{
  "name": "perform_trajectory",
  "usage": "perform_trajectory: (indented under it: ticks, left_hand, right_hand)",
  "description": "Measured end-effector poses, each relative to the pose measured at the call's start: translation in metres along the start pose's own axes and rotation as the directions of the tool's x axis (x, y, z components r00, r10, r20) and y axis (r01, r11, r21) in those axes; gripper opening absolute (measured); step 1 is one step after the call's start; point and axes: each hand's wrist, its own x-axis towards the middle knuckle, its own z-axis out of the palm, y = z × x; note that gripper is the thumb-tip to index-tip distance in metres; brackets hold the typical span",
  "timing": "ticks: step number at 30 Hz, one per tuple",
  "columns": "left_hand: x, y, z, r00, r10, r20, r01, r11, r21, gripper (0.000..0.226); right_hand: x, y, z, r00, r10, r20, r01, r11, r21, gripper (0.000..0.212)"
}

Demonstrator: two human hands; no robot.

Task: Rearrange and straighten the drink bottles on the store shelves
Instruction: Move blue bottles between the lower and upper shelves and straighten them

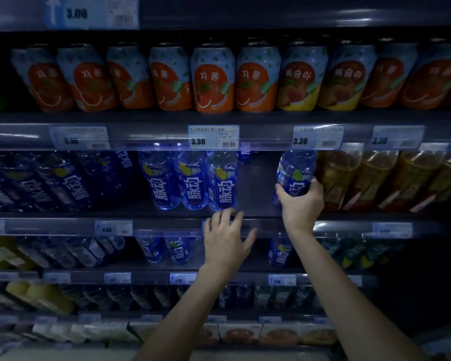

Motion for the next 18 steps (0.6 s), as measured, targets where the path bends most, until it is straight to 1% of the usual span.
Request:
perform_trajectory:
  ticks: [4, 8, 10, 13, 16, 18]
  left_hand:
    - [0.000, -0.001, -0.001, 1.000, 0.006, 0.016, -0.006, 1.000, -0.005, 0.055]
    - [0.000, -0.004, -0.003, 0.998, 0.008, 0.060, -0.006, 1.000, -0.029, 0.060]
    - [0.000, -0.007, -0.005, 0.997, 0.023, 0.078, -0.018, 0.998, -0.059, 0.061]
    - [-0.004, -0.013, -0.009, 0.996, 0.046, 0.080, -0.035, 0.990, -0.137, 0.061]
    - [-0.014, -0.024, -0.013, 0.999, 0.035, 0.039, -0.026, 0.978, -0.209, 0.057]
    - [-0.024, -0.033, -0.015, 0.999, 0.015, 0.044, -0.005, 0.973, -0.230, 0.055]
  right_hand:
    - [-0.011, 0.006, -0.010, 0.999, -0.032, -0.002, 0.032, 0.999, 0.038, 0.057]
    - [-0.020, 0.008, -0.021, 0.996, -0.084, -0.001, 0.083, 0.993, 0.085, 0.050]
    - [-0.025, 0.008, -0.024, 0.995, -0.097, -0.011, 0.097, 0.988, 0.120, 0.049]
    - [-0.031, 0.004, -0.032, 0.990, -0.138, -0.031, 0.141, 0.978, 0.151, 0.053]
    - [-0.041, 0.000, -0.041, 0.985, -0.173, -0.006, 0.172, 0.968, 0.181, 0.052]
    - [-0.053, -0.001, -0.046, 0.979, -0.200, 0.029, 0.191, 0.963, 0.192, 0.051]
